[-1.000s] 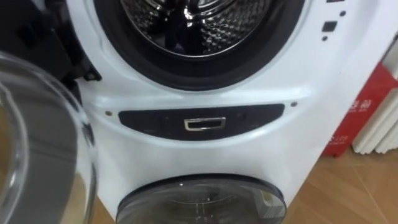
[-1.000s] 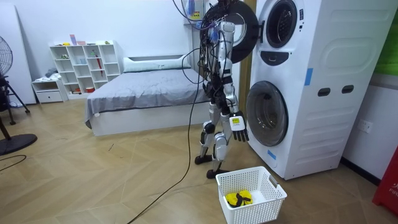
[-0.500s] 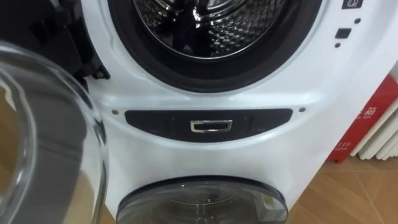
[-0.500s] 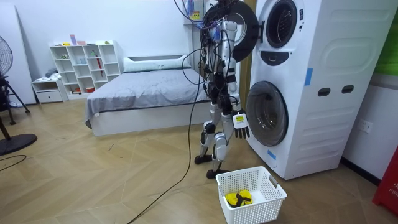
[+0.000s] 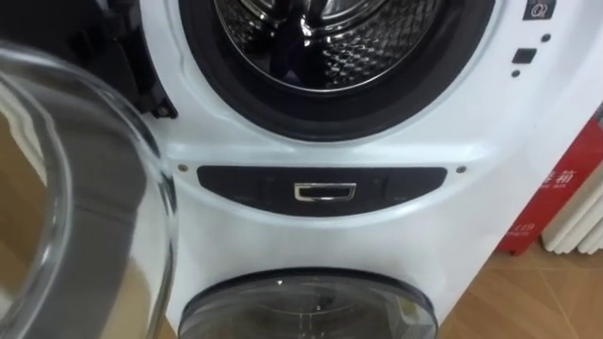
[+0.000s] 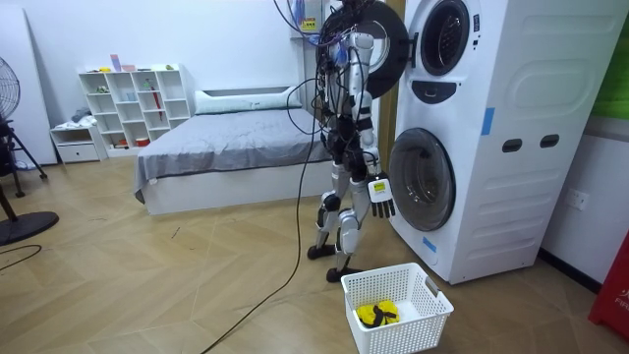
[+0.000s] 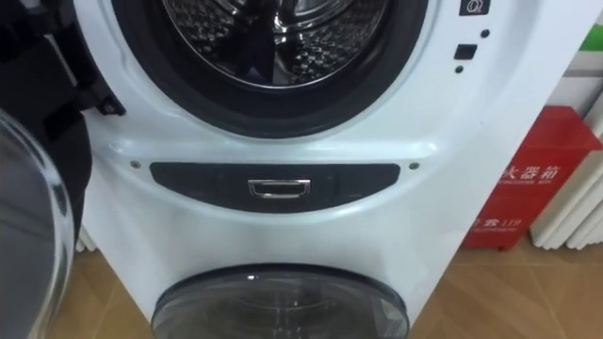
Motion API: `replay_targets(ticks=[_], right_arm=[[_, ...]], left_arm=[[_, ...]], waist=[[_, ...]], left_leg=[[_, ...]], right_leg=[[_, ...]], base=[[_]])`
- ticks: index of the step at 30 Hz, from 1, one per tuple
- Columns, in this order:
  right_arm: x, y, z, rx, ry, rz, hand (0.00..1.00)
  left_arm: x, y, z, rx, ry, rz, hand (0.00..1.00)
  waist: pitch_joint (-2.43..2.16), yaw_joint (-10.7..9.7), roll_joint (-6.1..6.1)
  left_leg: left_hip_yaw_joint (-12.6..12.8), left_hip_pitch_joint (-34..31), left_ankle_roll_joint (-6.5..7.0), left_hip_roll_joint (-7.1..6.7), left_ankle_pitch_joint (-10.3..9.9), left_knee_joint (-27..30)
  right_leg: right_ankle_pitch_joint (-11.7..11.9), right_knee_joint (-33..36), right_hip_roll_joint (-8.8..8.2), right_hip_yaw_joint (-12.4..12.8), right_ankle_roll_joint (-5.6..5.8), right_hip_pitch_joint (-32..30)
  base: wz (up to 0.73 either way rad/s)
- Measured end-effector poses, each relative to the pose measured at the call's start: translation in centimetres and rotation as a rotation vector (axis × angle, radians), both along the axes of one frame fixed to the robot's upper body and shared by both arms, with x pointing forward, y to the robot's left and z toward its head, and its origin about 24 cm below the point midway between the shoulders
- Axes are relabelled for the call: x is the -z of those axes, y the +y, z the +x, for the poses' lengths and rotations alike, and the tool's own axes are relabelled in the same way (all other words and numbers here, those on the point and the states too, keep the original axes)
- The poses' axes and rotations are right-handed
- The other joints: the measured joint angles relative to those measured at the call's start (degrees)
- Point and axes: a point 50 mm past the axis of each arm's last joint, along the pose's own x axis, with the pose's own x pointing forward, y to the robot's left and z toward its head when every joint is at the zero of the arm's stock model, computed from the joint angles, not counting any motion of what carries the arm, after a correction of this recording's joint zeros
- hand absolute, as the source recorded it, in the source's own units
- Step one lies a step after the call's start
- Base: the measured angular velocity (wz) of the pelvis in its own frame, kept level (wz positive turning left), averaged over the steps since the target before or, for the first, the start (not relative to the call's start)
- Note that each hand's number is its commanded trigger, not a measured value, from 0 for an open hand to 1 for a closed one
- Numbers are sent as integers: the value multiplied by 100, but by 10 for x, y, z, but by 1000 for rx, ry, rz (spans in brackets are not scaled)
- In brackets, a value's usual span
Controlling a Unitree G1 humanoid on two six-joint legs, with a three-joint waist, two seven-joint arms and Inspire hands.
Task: Pick clothes from washing machine
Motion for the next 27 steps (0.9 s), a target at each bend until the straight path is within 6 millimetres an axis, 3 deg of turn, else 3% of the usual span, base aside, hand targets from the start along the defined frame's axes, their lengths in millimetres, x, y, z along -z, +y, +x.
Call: replay_targets(ticks=[1,3,4,6,7,8,9,10,12,13,14,15,16,17,18,19,21,22,23,24,25,27], right_arm=[[0,0,1,-11,-2,2,0],[-1,0,7,-57,-9,-2,0],[-1,0,9,-73,-12,-6,0],[-3,-6,12,-92,-13,-24,0],[-3,-6,12,-92,-11,-27,0],[-3,-8,12,-91,-9,-34,0],[-3,-9,13,-88,-11,-44,0],[-3,-7,13,-81,-11,-44,0],[-3,-8,16,-79,-21,-45,0],[-3,-8,16,-80,-23,-45,0],[-4,-8,19,-80,-34,-44,0],[-4,-8,20,-65,-41,-40,0],[-4,-8,20,-54,-44,-37,0],[-5,-8,22,-31,-61,-30,0],[-5,-8,24,-19,-74,-30,0],[-6,-8,25,-12,-79,-31,0],[-6,-9,27,20,-91,-32,0],[-7,-10,27,26,-95,-31,0],[-7,-10,26,42,-96,-29,0],[-6,-11,23,50,-90,-29,0],[-6,-11,20,60,-86,-28,0],[-6,-13,17,90,-84,-24,0]], left_arm=[[0,1,0,-2,0,3,0],[-3,6,5,-16,-28,13,0],[-3,7,7,-15,-33,13,0],[-4,2,21,-13,-78,0,0],[-4,2,23,-13,-81,-3,0],[-4,-1,23,-10,-82,-11,0],[-3,-3,23,-4,-76,-26,0],[-3,-4,27,0,-85,-34,0],[-3,-7,33,29,-86,-50,0],[-3,-8,35,38,-91,-58,0],[-3,-13,43,70,-101,-78,0],[-3,-18,50,107,-112,-95,0],[-3,-19,53,125,-117,-99,0],[-4,-22,60,161,-124,-102,0],[-5,-24,66,182,-133,-104,0],[-6,-24,70,191,-140,-105,0],[-7,-25,77,231,-146,-94,0],[-7,-25,77,233,-144,-94,0],[-5,-24,72,229,-123,-95,0],[-3,-24,65,225,-101,-98,0],[-1,-24,56,222,-73,-103,0],[2,-24,44,220,-39,-108,0]], waist=[[4,0,-3],[13,37,-8],[13,9,-26],[-7,35,52],[-12,40,50],[1,40,101],[-24,-25,199],[-12,-134,224],[-3,-262,207],[14,-285,207],[26,-311,260],[64,-403,283],[65,-441,287],[64,-480,306],[62,-537,337],[66,-576,353],[29,-577,417],[27,-576,421],[11,-564,396],[-7,-578,374],[-40,-600,342],[-48,-612,285]], left_leg=[[-6,-102,-25,22,-72,200],[-94,-658,-112,222,-293,1269],[-176,-846,-111,244,-289,1580],[-327,-1366,-75,444,-249,2569],[-328,-1449,-37,485,-210,2800],[-325,-1574,30,578,-22,3500],[-316,-1540,14,678,277,4164],[-295,-1346,-61,709,460,4382],[-333,-986,-219,707,538,4162],[-346,-850,-237,705,509,3997],[-379,-602,-393,708,302,3588],[-495,-368,-510,698,-78,3136],[-525,-255,-529,693,-269,2844],[-628,-27,-530,674,-625,2260],[-661,131,-502,676,-880,1679],[-674,167,-471,678,-964,1432],[-619,226,-323,612,-1116,598],[-563,192,-301,583,-1119,475],[-458,137,-63,471,-1039,382],[-422,80,85,357,-954,342],[-350,76,210,217,-867,292],[-298,51,356,23,-740,295]], right_leg=[[-35,55,9,-32,-22,-32],[-127,296,107,-141,-131,-168],[-139,325,108,-165,-151,-190],[-164,348,197,-244,-271,-251],[-178,360,208,-255,-303,-255],[-226,451,254,-271,-372,-237],[-276,548,309,-256,-412,-216],[-319,661,333,-290,-444,-242],[-334,835,361,-298,-464,-320],[-333,876,369,-300,-466,-369],[-328,942,376,-367,-474,-466],[-309,955,384,-489,-470,-535],[-298,971,384,-541,-469,-586],[-269,1061,383,-617,-461,-759],[-201,1084,384,-705,-444,-915],[-148,1083,381,-747,-428,-994],[179,1034,356,-772,-353,-1319],[292,999,341,-754,-325,-1376],[517,862,272,-686,-253,-1416],[775,606,206,-615,-187,-1352],[992,383,111,-559,-120,-1273],[1302,161,-51,-514,35,-1193]], base=[[11],[13],[9],[9],[-4],[-10],[0],[12],[10],[5],[23],[29],[39],[28],[29],[21],[2],[-15],[-15],[-14],[-9],[-5]])
